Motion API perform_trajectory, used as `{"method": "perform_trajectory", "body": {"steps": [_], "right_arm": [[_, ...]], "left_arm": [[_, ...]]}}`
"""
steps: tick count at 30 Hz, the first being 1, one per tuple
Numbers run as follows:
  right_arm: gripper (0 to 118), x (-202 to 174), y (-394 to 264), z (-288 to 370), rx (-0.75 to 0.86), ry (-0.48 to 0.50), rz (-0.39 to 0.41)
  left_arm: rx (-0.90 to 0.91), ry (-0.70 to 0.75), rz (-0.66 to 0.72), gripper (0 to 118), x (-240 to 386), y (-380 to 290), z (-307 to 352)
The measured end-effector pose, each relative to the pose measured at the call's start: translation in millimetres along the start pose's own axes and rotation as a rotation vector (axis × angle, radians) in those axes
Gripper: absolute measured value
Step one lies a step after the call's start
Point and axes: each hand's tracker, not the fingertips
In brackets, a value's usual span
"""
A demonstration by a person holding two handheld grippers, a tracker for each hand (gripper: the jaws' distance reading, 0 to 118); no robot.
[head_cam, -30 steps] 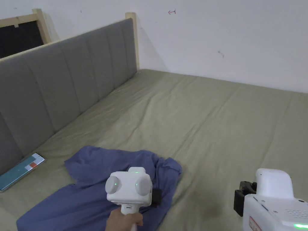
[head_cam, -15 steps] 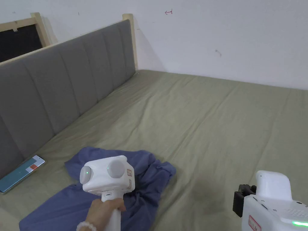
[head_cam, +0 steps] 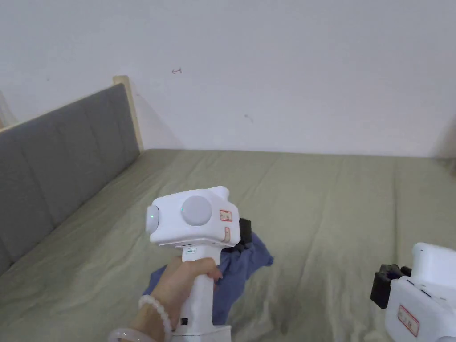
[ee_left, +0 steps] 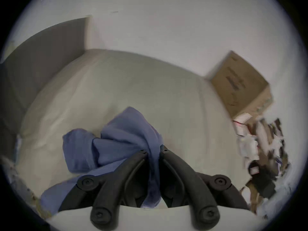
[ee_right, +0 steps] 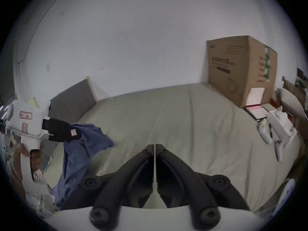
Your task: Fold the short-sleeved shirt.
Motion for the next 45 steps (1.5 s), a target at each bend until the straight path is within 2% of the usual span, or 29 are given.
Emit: {"method": "perform_trajectory", "body": {"steps": [5,7,9,11,13,14,15,16,17,18,19,22,23,25,26,27,28,32,36,37,38,39,40,41,45], "right_arm": [[3,66.7,22.9,37.3,0.085,-0.197,-0.031],[3,93.7,26.4,51.7,0.111,-0.275,-0.047],[3,120.4,26.4,64.6,0.118,-0.348,-0.083],[3,143.4,24.2,74.6,0.110,-0.378,-0.123],[3,161.7,19.0,80.5,0.101,-0.406,-0.152],[3,168.6,16.9,82.1,0.098,-0.418,-0.150],[3,173.7,15.6,81.7,0.089,-0.441,-0.154],[3,174.2,14.6,80.7,0.083,-0.447,-0.147],[3,176.4,13.2,77.1,0.078,-0.453,-0.126],[3,177.9,13.3,71.0,0.057,-0.462,-0.111],[3,178.2,13.7,66.5,0.033,-0.459,-0.100],[3,171.7,12.4,53.9,-0.001,-0.365,-0.054],[3,168.0,11.1,49.8,-0.016,-0.355,-0.028],[3,164.9,8.1,39.2,-0.029,-0.338,-0.025],[3,161.6,5.8,36.5,-0.044,-0.306,-0.021],[3,157.5,3.4,33.3,-0.050,-0.288,-0.028],[3,154.7,-0.4,28.6,-0.059,-0.267,-0.021],[3,139.1,-12.8,11.3,-0.109,-0.234,0.038],[3,133.6,-16.9,-7.9,-0.142,-0.203,0.037],[3,132.8,-17.0,-12.4,-0.149,-0.201,0.038],[3,132.1,-17.3,-16.0,-0.151,-0.203,0.044],[3,131.8,-17.6,-20.5,-0.156,-0.204,0.057],[3,132.8,-18.2,-25.1,-0.166,-0.207,0.074],[3,133.4,-18.8,-28.7,-0.173,-0.212,0.083],[3,143.0,-21.8,-38.1,-0.191,-0.204,0.025]], "left_arm": [[-0.075,-0.263,-0.156,8,137.8,-8.7,-38.2],[-0.092,-0.358,-0.224,8,185.4,-27.4,-48.3],[-0.146,-0.431,-0.233,8,221.9,-54.9,-62.2],[-0.201,-0.437,-0.286,8,240.6,-84.8,-82.2],[-0.248,-0.368,-0.342,8,249.4,-119.8,-107.4],[-0.282,-0.369,-0.361,14,246.4,-136.7,-121.1],[-0.340,-0.361,-0.365,32,243.5,-152.1,-132.0],[-0.391,-0.351,-0.355,69,239.1,-163.2,-139.5],[-0.440,-0.331,-0.346,86,233.6,-174.2,-145.7],[-0.475,-0.305,-0.350,90,224.7,-181.6,-149.3],[-0.476,-0.282,-0.351,88,215.9,-184.9,-146.3],[-0.435,-0.272,-0.334,85,189.7,-175.0,-126.6],[-0.402,-0.266,-0.313,75,180.9,-167.9,-117.1],[-0.318,-0.269,-0.290,32,161.8,-152.0,-93.9],[-0.288,-0.244,-0.281,19,152.1,-143.9,-83.0],[-0.264,-0.211,-0.273,19,140.3,-139.4,-75.4],[-0.236,-0.179,-0.241,0,127.8,-135.8,-67.3],[-0.221,-0.063,-0.241,0,74.1,-127.7,-56.4],[-0.160,0.077,-0.205,0,23.3,-101.5,-52.2],[-0.076,0.173,-0.224,12,11.2,-88.8,-46.1],[-0.030,0.189,-0.209,40,0.3,-80.7,-44.9],[-0.032,0.217,-0.180,75,-10.8,-68.2,-47.0],[-0.047,0.226,-0.151,102,-22.6,-55.5,-53.0],[-0.061,0.219,-0.116,109,-32.5,-45.9,-62.0],[-0.175,0.264,-0.052,106,-66.8,-28.5,-116.9]]}}
